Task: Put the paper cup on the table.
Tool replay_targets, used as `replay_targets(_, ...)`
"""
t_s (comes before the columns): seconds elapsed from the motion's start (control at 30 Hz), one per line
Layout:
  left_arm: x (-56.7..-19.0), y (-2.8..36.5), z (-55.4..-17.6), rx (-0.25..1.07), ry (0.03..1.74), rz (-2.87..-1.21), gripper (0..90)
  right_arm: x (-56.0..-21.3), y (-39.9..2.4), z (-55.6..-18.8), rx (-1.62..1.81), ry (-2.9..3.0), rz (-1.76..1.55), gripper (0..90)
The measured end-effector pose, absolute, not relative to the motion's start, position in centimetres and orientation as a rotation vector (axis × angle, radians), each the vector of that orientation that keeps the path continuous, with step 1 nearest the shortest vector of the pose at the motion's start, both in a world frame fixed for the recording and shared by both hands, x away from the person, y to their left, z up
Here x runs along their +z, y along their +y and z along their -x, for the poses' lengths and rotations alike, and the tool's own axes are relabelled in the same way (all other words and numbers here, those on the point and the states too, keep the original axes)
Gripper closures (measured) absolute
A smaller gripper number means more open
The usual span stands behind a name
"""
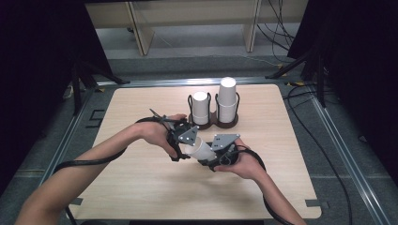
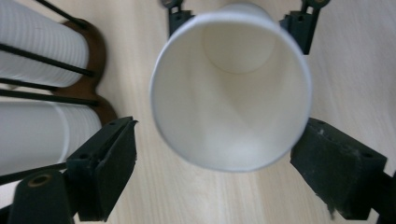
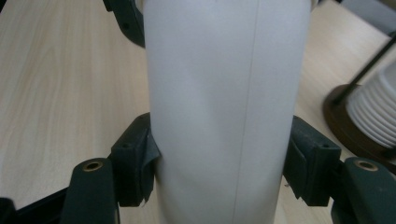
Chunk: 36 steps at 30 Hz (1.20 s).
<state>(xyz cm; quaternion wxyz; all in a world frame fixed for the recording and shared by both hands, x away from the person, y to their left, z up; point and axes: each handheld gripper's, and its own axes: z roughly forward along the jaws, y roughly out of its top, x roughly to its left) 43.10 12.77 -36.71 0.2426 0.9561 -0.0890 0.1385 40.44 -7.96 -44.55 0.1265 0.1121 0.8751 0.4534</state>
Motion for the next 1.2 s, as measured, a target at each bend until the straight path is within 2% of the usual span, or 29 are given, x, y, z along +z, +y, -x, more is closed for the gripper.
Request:
replay_targets(0.33, -37.3, 16.4, -43.4, 0.435, 0.126, -2.272, 13.2, -45.0, -12.7, -40.1, 1.56, 2.176, -0.68, 34.7)
replay_targets(0.6, -41.0, 19.5, -42.1, 0.484, 0.442, -1.981, 13.5, -45.0, -16.3, -40.4, 1.645, 1.883, -0.911, 34.6)
replay_targets(0.73, -43.4, 21.2, -40.8, 0.469, 0.639, -1.812, 13.6, -45.2, -18.1, -40.7, 1.597, 1.763, -1.009, 34.5)
replay_targets(0.8, -44.8, 22.2, -40.0, 0.512, 0.708, -1.755, 13.7, -45.4, -18.6, -40.8, 1.602, 1.721, -1.061, 34.5)
replay_targets(0.93, -47.3, 23.8, -38.9, 0.558, 0.834, -1.699, 13.9, -45.6, -19.7, -41.1, 1.56, 1.678, -1.111, 34.5)
replay_targets(1.03, -48.9, 24.7, -38.4, 0.591, 0.864, -1.698, 14.1, -45.9, -20.4, -41.6, 1.546, 1.643, -1.142, 34.4)
replay_targets(1.2, -49.4, 25.4, -37.9, 0.654, 0.924, -1.638, 14.0, -45.8, -21.0, -41.9, 1.531, 1.598, -1.195, 34.4)
